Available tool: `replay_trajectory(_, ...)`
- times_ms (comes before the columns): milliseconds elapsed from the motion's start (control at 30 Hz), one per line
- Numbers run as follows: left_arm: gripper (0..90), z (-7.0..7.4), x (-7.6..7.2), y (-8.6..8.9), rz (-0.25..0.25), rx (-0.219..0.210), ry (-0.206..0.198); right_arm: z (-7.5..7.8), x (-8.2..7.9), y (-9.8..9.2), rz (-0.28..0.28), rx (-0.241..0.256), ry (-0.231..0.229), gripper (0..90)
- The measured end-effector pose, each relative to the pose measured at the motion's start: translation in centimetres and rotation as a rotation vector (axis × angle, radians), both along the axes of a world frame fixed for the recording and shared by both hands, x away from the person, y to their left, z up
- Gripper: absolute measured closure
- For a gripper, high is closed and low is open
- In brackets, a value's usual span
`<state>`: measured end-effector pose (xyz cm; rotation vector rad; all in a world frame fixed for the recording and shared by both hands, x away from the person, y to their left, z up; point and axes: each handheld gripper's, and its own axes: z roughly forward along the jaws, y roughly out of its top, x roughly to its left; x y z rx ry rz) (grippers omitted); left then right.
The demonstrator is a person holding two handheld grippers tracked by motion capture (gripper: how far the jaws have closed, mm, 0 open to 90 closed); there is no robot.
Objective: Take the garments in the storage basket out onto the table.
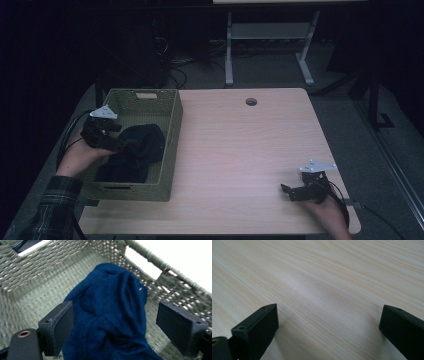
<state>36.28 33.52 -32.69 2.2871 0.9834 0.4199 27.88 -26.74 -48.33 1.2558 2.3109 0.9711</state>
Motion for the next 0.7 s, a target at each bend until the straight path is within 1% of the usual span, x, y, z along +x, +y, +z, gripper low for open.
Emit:
replay_trajectory(33, 14.4, -0.1, 0.0, 0.1, 0.011, -0.006, 0.0, 0.0, 0.0, 0.0, 0.0, 0.0, 0.0, 2.0)
replay_trajectory(67, 14.4, -0.3, 0.0, 0.3, 0.015, 0.002, 0.002, 0.0, 0.0, 0.0, 0.0, 0.0, 0.001, 2.0)
replay_trajectory(167, 14.4, -0.8, 0.1, 0.9, 0.032, 0.007, 0.011, 0.0, 0.0, 0.0, -0.001, 0.0, 0.001, 1.9)
replay_trajectory(300, 14.4, -1.3, 0.0, 1.4, 0.045, 0.0, 0.021, 0.0, 0.0, 0.0, 0.0, 0.0, 0.0, 1.9)
replay_trajectory(500, 14.7, -2.1, 0.0, 2.0, 0.06, 0.008, 0.037, 0.0, 0.0, 0.0, 0.0, 0.0, 0.0, 2.0)
replay_trajectory(533, 14.7, -2.4, 0.1, 2.1, 0.062, 0.018, 0.042, 0.0, 0.0, 0.0, 0.0, 0.0, 0.0, 2.0)
replay_trajectory(567, 14.7, -2.4, 0.1, 2.1, 0.062, 0.018, 0.042, 0.0, 0.0, 0.0, 0.0, 0.0, 0.0, 2.0)
replay_trajectory(700, 15.0, -3.1, 0.1, 2.4, 0.073, 0.036, 0.057, 0.0, 0.0, 0.0, 0.0, 0.0, 0.0, 2.0)
